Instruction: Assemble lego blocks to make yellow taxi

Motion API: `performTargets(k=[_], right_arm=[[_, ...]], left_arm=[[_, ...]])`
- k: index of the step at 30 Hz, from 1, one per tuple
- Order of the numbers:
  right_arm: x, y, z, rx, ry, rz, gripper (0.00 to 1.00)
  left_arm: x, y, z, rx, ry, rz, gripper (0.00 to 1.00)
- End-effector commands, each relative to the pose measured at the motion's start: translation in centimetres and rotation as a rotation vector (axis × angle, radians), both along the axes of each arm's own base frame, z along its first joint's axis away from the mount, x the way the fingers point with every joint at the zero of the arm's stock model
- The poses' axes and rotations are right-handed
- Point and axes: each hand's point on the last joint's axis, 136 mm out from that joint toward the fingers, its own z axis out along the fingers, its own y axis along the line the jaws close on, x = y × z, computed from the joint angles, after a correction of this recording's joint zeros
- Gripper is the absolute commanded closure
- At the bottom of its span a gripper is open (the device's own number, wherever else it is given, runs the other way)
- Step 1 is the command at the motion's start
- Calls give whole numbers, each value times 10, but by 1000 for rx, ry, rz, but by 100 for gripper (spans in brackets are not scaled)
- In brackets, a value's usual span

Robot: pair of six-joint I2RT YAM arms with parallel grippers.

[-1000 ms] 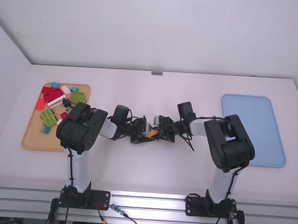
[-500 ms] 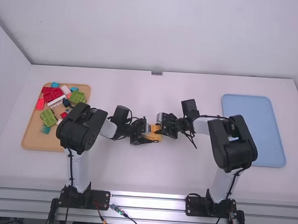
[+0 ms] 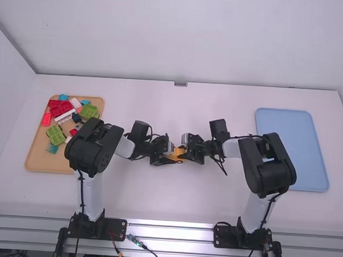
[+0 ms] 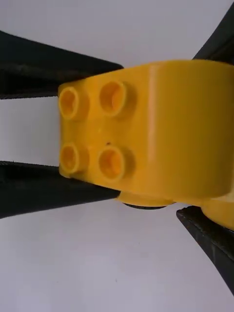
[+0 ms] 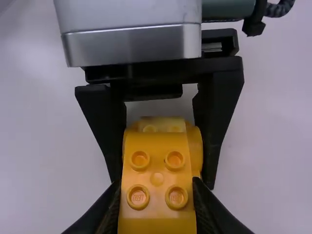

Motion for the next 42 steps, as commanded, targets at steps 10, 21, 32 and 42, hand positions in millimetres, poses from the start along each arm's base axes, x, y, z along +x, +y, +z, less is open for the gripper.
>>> performTargets(k=[10,21,32,42], right_arm=[[-4,14,8,-7,-24,28,100],[8,10,1,-52,-30,-39,100],[19,3,14,0,-30,-52,100],[12,5,17,26,-7,-27,100]], left_arm=[[3,12,-25,112,7,49,99],[-9,16,-32,123,2,33,99],[-8,15,-31,125,13,34,98],[-6,16,-31,127,14,36,99]])
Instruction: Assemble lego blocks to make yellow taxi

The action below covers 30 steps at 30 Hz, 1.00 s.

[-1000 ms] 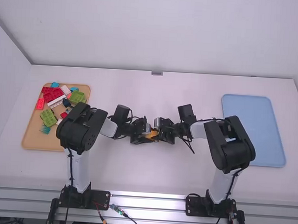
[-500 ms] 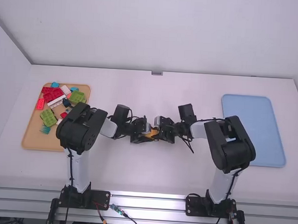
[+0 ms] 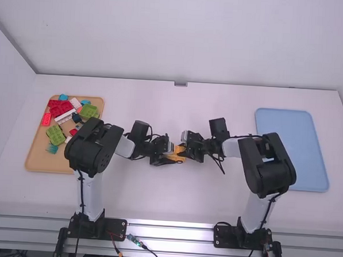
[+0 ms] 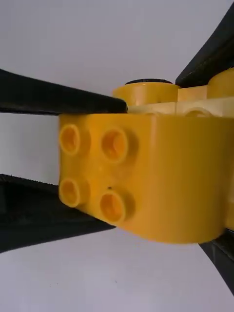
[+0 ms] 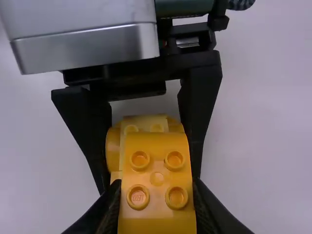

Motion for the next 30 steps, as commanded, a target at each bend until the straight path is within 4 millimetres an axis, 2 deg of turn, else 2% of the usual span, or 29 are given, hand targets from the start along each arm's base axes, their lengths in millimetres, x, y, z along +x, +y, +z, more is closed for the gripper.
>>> performTargets(k=[1,9,16,30], right_arm=[[1,6,18,55,-28,29,100],[-4,12,21,63,-20,51,100],[-7,17,6,-30,-21,36,100],[-3,10,-5,-88,-38,4,100]], left_arm=[[-5,15,-30,123,9,43,99],[-5,15,-30,122,8,43,98],[-3,15,-29,120,0,43,98],[-3,15,-29,121,3,44,98]])
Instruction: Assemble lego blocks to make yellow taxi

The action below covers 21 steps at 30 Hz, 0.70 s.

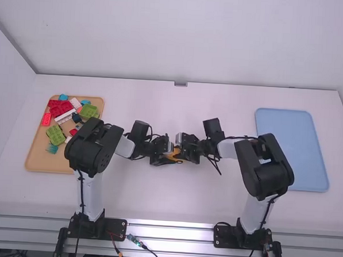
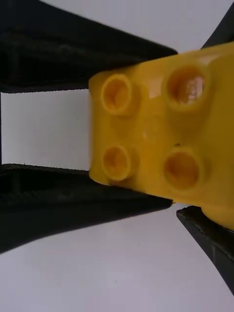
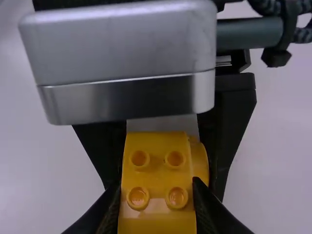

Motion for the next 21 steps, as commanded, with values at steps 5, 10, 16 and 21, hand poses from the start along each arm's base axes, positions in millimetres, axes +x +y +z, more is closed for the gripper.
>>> performTargets(k=[5,10,16,21], right_arm=[[12,-12,-9,-54,-26,-96,100],[10,-17,-8,-33,-12,-92,100],[7,-19,-13,-60,6,-99,100],[3,-18,-13,-53,14,-80,100]], left_arm=[[-4,15,-30,121,5,43,98],[-4,15,-30,121,4,43,98],[-1,18,-32,144,-3,60,98],[1,18,-32,145,-9,64,98]])
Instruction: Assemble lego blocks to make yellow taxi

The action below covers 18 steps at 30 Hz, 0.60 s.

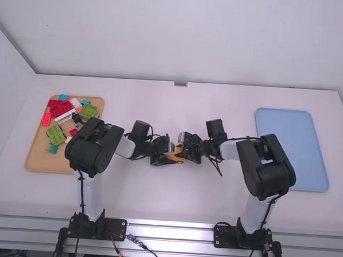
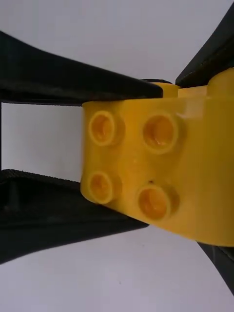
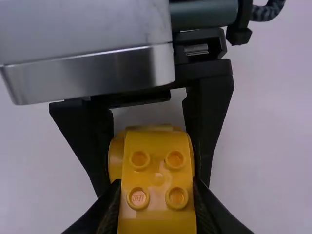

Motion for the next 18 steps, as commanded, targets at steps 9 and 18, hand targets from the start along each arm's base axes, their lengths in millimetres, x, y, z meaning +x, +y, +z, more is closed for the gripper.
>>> performTargets(k=[9,18], right_arm=[[-12,-11,-13,-60,-17,36,100],[-18,-11,-12,-51,-17,64,100]], left_arm=[[4,17,-30,136,-16,68,98],[12,13,-24,147,46,57,99]])
